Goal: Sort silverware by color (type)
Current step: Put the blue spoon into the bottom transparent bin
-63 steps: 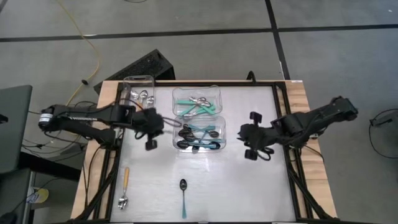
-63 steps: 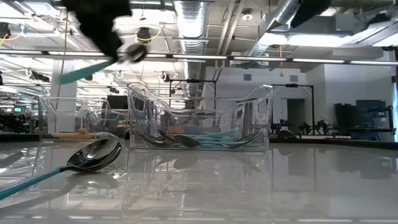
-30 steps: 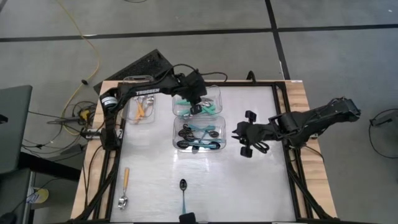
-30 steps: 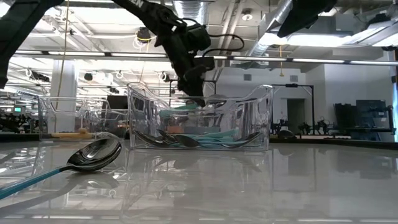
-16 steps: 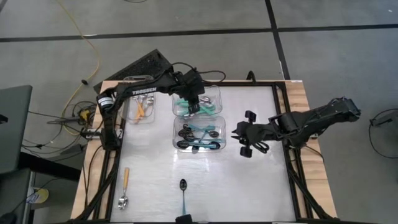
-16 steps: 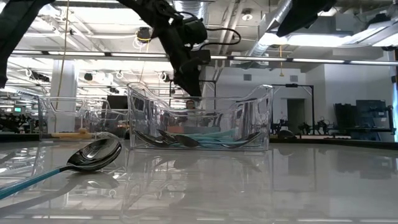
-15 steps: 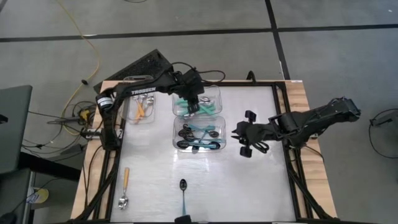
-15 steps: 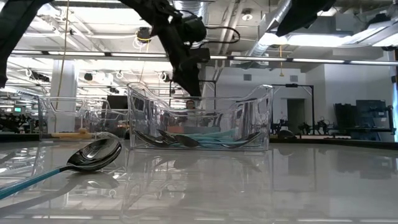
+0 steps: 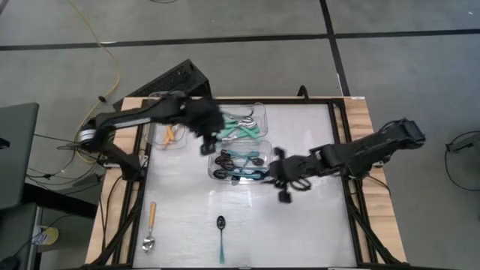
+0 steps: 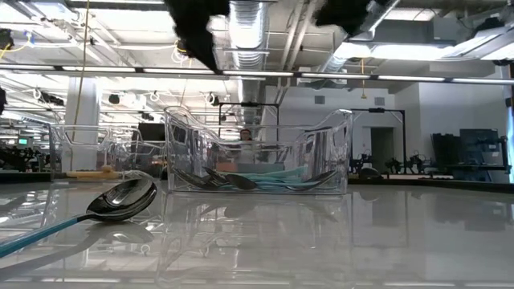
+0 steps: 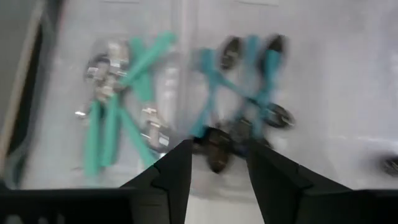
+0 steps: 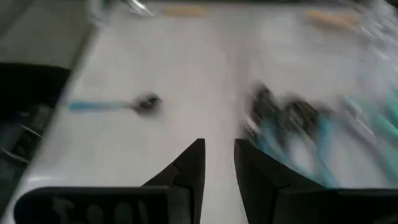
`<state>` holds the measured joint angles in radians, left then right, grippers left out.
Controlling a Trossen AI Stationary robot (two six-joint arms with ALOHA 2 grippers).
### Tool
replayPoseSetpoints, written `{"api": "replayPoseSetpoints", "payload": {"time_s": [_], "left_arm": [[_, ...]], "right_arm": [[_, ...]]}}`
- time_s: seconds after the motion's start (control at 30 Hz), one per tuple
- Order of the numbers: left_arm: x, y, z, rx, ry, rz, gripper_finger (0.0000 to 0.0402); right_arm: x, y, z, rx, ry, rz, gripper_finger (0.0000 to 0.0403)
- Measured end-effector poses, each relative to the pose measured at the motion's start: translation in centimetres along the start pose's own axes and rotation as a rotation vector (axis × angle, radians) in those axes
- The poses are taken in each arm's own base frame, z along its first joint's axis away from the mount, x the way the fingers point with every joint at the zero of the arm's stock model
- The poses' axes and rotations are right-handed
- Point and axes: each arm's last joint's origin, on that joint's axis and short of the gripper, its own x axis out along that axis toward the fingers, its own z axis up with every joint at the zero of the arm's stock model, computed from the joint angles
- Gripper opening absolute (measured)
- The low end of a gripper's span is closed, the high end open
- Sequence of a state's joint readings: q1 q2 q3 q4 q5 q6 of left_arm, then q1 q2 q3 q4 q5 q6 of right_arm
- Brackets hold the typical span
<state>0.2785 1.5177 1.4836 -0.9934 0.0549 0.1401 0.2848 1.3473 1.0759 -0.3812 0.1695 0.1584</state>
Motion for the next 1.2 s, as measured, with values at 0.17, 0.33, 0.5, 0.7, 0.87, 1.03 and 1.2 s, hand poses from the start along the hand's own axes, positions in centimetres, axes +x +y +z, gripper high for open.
{"api": "replayPoseSetpoints", "payload": {"time_s": [0.17, 0.33, 0.5, 0.7, 0.87, 1.03, 1.2], "left_arm": [[-2.7, -3.7, -4.8, 0.028, -0.110, -0.057, 0.0137], [-3.6, -5.9, -10.3, -0.020, -0.211, -0.130, 0.0137], [-4.2, -6.9, -14.1, -0.071, -0.309, -0.198, 0.0137], [-4.7, -7.4, -16.6, -0.098, -0.371, -0.238, 0.0137], [-5.4, -7.6, -17.5, -0.119, -0.398, -0.252, 0.0137], [-5.7, -7.7, -17.7, -0.126, -0.415, -0.263, 0.0137], [-5.7, -7.6, -17.7, -0.145, -0.419, -0.236, 0.0137]], "right_arm": [[4.4, 2.0, 1.3, -0.116, -0.047, 0.088, 0.0111], [8.9, 5.0, 1.7, -0.285, 0.017, 0.137, 0.0111], [12.1, 8.3, 3.2, -0.464, 0.016, 0.253, 0.0111], [15.7, 10.8, 4.9, -0.610, 0.012, 0.393, 0.0111], [19.3, 11.8, 4.6, -0.743, 0.056, 0.460, 0.0111], [21.8, 11.8, 4.3, -0.808, 0.132, 0.493, 0.0111], [24.1, 11.5, 3.4, -0.911, 0.222, 0.533, 0.0111]]}}
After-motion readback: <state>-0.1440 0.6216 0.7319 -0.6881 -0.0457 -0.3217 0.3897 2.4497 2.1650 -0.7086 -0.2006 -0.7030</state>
